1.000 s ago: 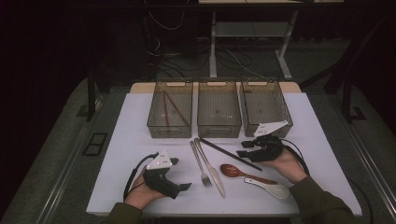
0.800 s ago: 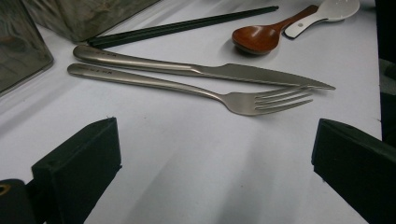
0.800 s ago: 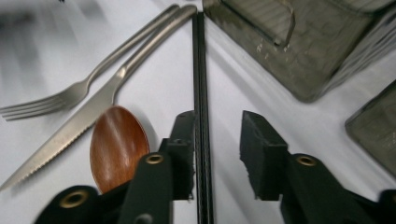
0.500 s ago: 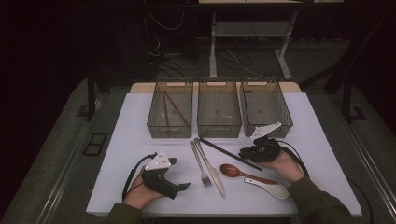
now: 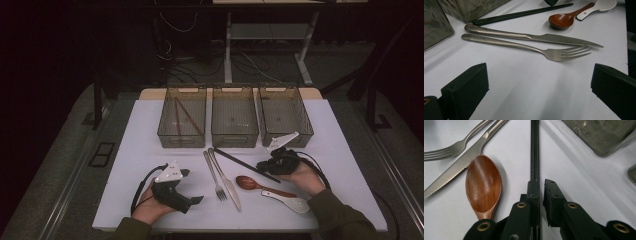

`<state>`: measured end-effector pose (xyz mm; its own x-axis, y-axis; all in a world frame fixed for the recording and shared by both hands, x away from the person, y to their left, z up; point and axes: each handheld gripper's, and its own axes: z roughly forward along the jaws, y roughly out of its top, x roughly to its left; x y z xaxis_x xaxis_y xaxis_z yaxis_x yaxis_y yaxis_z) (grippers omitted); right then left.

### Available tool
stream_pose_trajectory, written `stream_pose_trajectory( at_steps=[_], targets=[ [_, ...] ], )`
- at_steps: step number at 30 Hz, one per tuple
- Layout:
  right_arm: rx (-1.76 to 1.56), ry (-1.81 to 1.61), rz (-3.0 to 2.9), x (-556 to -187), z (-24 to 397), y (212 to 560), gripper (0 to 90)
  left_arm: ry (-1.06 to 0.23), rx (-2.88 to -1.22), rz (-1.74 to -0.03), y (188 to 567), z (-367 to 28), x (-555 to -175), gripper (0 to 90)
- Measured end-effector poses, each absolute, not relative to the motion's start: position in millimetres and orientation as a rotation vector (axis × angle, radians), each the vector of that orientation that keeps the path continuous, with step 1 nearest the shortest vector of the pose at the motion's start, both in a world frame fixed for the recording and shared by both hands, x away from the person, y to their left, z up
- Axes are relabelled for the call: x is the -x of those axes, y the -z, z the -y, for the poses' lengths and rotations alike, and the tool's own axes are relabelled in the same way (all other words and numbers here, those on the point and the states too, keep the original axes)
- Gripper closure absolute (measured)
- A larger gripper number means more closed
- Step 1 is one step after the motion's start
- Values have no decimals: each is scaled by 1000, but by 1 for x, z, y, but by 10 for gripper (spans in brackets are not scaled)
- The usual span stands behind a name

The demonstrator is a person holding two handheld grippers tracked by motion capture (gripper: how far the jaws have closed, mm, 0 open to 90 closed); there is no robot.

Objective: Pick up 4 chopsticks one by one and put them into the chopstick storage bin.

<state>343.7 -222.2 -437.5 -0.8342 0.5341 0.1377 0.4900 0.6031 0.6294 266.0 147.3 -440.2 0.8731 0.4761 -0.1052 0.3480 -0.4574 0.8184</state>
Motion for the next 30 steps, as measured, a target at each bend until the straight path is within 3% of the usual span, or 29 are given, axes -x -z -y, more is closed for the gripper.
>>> stream_pose_trajectory(
  at_steps=[30],
  targets=[
    [-852, -1023, -2774, -346, 224, 443, 842, -170, -2094, -594, 440, -147, -266, 2]
  ],
)
